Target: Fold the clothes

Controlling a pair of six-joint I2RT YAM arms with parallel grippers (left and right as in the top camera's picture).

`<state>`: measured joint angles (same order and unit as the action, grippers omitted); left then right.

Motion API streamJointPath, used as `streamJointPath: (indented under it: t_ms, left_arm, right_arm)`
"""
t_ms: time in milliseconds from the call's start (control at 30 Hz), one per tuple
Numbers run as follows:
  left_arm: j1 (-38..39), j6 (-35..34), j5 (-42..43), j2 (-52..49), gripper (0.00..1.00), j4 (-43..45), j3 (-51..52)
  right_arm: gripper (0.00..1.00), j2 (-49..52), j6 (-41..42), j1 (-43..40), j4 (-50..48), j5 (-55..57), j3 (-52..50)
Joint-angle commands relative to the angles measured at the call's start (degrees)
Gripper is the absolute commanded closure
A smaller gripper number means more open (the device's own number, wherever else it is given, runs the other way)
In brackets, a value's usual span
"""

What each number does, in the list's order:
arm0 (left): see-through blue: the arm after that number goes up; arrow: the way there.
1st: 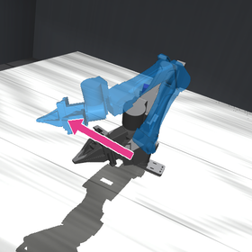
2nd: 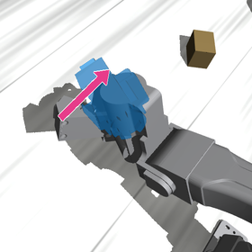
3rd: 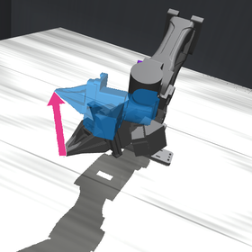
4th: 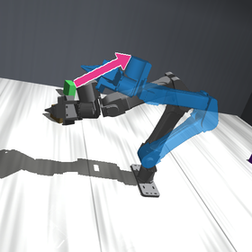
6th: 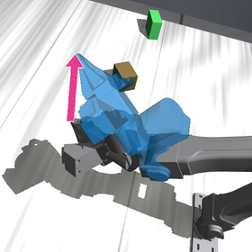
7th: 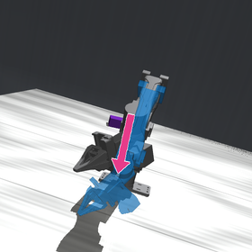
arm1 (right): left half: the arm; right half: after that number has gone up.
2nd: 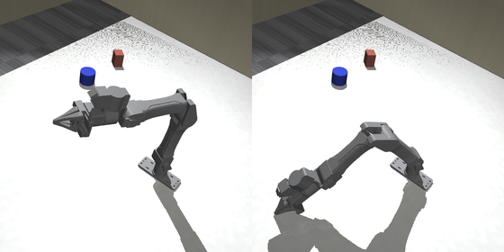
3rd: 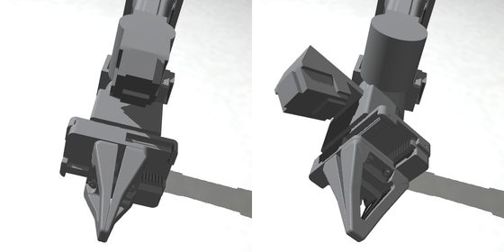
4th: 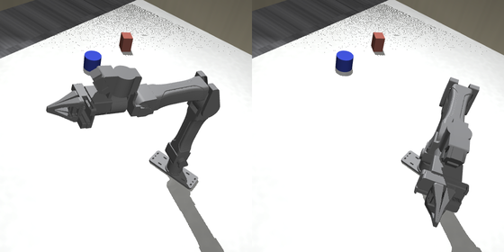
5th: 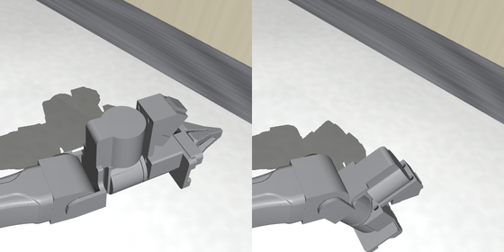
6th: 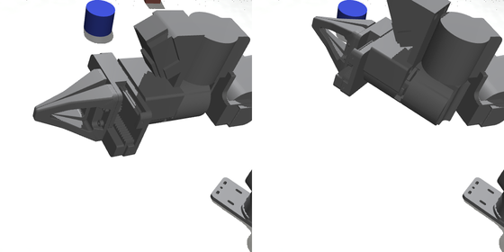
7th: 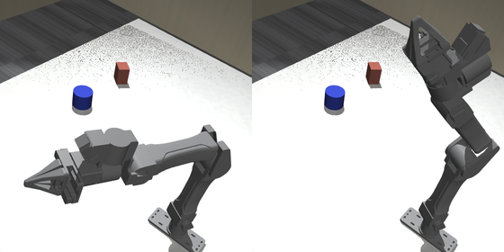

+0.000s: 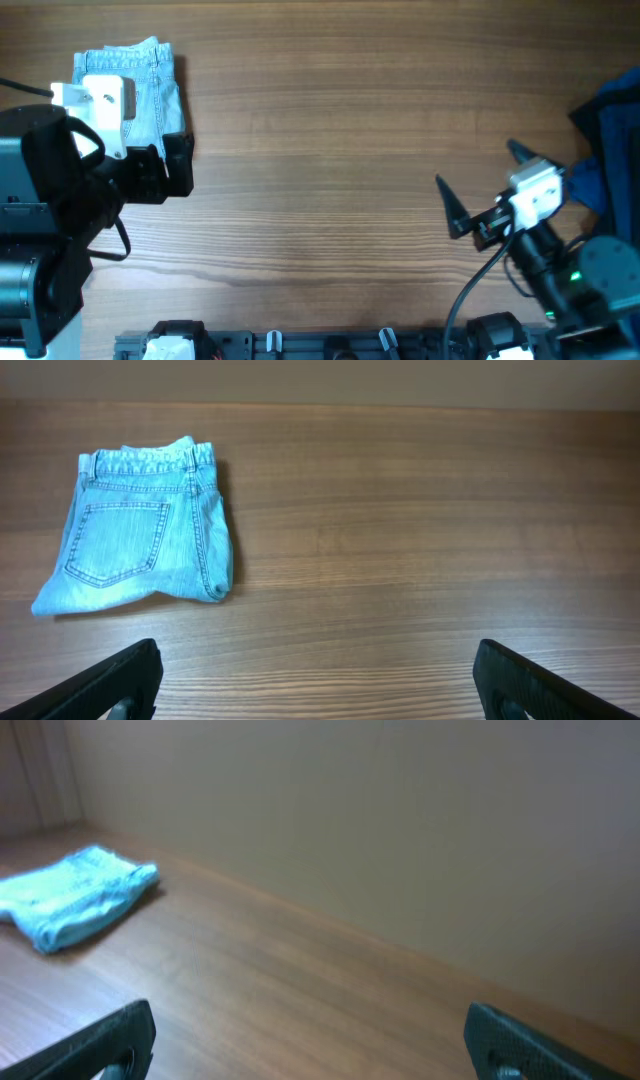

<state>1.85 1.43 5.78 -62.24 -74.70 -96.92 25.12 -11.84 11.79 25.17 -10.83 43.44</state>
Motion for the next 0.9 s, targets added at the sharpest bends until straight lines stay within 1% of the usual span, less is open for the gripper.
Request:
streamJointPath:
  t_ms: [0,133,333,433,500,867]
  left_arm:
    - [0.35,0.72,-0.74,0.15,0.0,0.04,0.22]
    - [0.35,0.72,-0.72,0.15,0.0,0.04,0.22]
    - [0.35,0.72,-0.72,0.15,0.0,0.04,0.22]
    - [0.35,0.72,-0.72,0.15,0.0,0.04,0.22]
    - [0.35,0.72,-0.72,0.15,0.0,0.04,0.22]
    - [0.33,0.72,-0.72,0.15,0.0,0.04,0.22]
  right_arm:
    - [0.0,-8.7,1.88,-0.24,-5.4,0.52,-11.91]
    - [0.0,-15.39,5.14,-0.24,-9.03,0.57,-21.4]
    - [0.0,-23.89,9.49,-0.24,-10.32,0.48,-30.95]
    - [0.0,-24.96,11.96,-0.24,-13.25,-0.13,-35.82]
    - [0.0,-24.96,16.24,-0.24,-14.91,-0.44,-38.99]
    - [0.0,-24.41,16.92,-0.24,-15.69,-0.74,-39.08]
